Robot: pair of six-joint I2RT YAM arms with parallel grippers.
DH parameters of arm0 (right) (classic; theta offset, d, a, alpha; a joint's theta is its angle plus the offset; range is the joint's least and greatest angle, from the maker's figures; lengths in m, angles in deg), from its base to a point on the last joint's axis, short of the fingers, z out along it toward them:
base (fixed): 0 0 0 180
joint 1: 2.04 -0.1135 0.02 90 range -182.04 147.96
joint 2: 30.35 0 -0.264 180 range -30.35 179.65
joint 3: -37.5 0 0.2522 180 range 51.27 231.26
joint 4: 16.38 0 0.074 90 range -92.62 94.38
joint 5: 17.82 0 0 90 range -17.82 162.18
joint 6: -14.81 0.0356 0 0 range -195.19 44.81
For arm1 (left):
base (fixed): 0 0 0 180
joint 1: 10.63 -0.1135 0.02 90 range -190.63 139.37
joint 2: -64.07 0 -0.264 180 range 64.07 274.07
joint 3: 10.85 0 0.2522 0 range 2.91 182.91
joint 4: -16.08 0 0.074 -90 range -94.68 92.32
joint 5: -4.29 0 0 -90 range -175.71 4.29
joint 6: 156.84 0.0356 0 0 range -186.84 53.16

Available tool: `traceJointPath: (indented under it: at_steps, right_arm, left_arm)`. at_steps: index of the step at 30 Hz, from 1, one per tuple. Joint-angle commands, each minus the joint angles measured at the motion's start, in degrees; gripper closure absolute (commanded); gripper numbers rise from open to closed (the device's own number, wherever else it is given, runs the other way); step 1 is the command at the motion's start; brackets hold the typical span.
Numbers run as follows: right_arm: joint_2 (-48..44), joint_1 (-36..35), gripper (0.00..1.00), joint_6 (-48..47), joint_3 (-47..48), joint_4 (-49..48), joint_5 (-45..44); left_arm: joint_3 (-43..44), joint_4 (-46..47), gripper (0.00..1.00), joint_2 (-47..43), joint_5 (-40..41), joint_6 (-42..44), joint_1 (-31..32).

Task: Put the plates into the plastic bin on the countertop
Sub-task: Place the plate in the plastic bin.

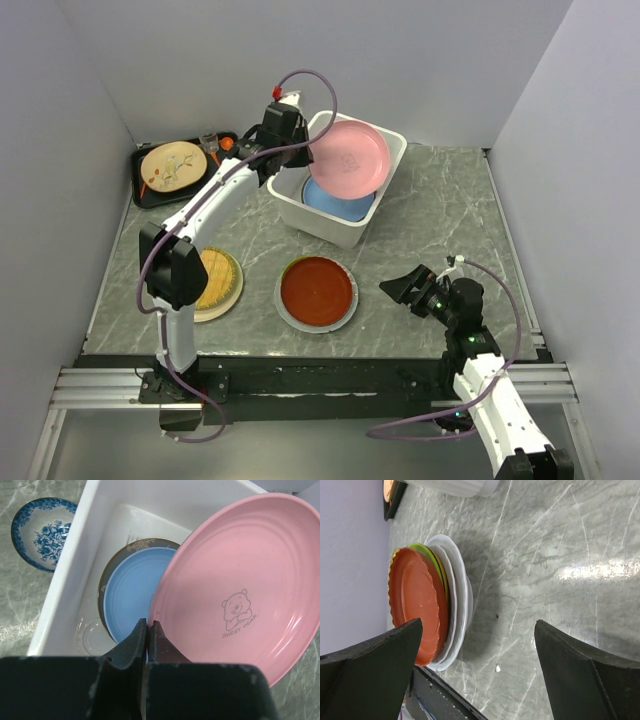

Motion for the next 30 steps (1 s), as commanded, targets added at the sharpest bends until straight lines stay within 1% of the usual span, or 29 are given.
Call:
traceJointPath:
  at_steps: [1,10,19,30]
  right_arm:
    - [1.38,0.05,0.0,0.49,-0.54,-4.33,0.6]
    - [3.14,0.05,0.0,0.32,0.17,-4.95,0.52]
    - [2.79,0.14,0.0,0.23,0.17,-3.81,0.25]
    - [3.06,0.05,0.0,-0.12,0.87,-3.11,0.6]
  left_arm:
    - [0.85,2.49,0.99,0.01,0.01,0.35,-0.73]
    - [1.73,0.47,0.99,2.12,4.14,1.84,-0.82]
    - [1.47,0.64,0.99,3.0,3.88,2.1,-0.82]
    - [3.66,-1.46,0.99,5.11,2.74,2.46,-0.82]
